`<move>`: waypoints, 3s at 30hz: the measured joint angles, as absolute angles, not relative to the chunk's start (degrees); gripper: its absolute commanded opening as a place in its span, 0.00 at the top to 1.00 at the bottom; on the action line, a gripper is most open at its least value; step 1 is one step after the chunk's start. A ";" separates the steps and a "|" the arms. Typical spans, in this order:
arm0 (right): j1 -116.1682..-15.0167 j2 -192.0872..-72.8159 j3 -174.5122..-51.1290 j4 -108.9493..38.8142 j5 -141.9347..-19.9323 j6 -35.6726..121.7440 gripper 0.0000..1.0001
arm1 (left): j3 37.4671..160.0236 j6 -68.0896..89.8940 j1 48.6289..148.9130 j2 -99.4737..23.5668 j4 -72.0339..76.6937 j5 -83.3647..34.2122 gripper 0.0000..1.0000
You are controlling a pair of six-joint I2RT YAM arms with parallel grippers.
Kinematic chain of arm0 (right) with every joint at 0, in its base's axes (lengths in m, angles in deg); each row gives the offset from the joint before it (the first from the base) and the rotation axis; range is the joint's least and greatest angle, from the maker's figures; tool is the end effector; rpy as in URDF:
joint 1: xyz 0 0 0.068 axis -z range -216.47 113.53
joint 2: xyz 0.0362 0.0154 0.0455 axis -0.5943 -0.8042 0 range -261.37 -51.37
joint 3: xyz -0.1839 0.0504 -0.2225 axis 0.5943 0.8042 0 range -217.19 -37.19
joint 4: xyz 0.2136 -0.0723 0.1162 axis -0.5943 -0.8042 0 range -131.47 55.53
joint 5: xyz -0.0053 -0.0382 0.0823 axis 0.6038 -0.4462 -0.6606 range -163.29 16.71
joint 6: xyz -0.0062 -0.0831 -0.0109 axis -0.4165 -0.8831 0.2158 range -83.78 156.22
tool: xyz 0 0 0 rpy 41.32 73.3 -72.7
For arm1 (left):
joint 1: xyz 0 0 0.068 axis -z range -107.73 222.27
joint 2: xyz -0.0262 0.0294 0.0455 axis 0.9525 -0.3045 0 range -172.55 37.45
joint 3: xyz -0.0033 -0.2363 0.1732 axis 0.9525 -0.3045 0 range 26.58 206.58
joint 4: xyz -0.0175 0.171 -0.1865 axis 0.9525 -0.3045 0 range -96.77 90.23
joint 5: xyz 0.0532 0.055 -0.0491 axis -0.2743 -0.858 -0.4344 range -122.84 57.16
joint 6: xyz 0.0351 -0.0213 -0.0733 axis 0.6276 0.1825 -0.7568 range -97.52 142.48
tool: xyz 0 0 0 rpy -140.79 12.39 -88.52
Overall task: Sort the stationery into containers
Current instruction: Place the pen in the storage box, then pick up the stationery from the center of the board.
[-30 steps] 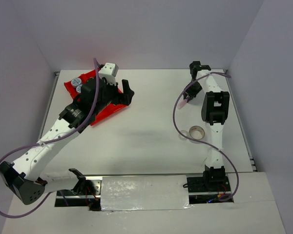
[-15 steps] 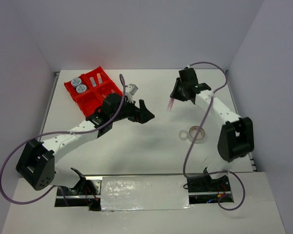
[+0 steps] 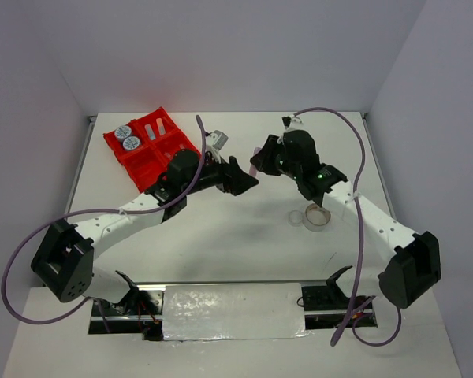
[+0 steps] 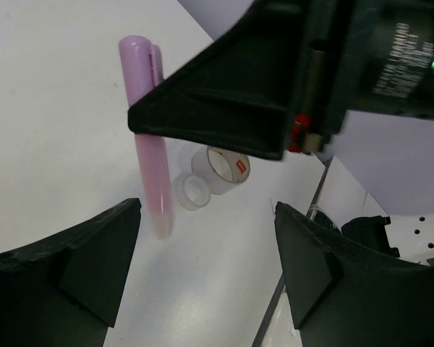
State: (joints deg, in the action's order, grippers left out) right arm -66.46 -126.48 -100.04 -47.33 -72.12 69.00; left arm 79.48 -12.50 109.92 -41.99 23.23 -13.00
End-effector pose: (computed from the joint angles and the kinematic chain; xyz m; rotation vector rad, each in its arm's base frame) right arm 0.2817 0.1609 0.3346 0.0639 2.0740 0.6688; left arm 0.2613 -0.2332 0.3325 0.3300 1.7520 -1.2274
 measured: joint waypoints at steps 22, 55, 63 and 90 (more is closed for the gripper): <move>-68.56 -123.90 -99.23 -42.24 -75.62 69.41 0.05 | 85.49 -8.76 108.41 -46.69 16.70 -14.44 1.00; -48.69 -118.22 -88.80 -45.19 -92.65 69.26 0.00 | 139.52 -17.11 76.13 -93.28 -13.45 -54.25 0.46; -48.69 -117.13 -88.80 -45.37 -92.84 68.67 0.00 | 135.50 -19.25 76.11 -92.41 -12.20 -53.42 0.00; -50.18 -79.86 -97.39 -72.08 -61.54 66.20 0.00 | 142.84 6.67 128.35 -95.99 -13.93 -26.42 0.03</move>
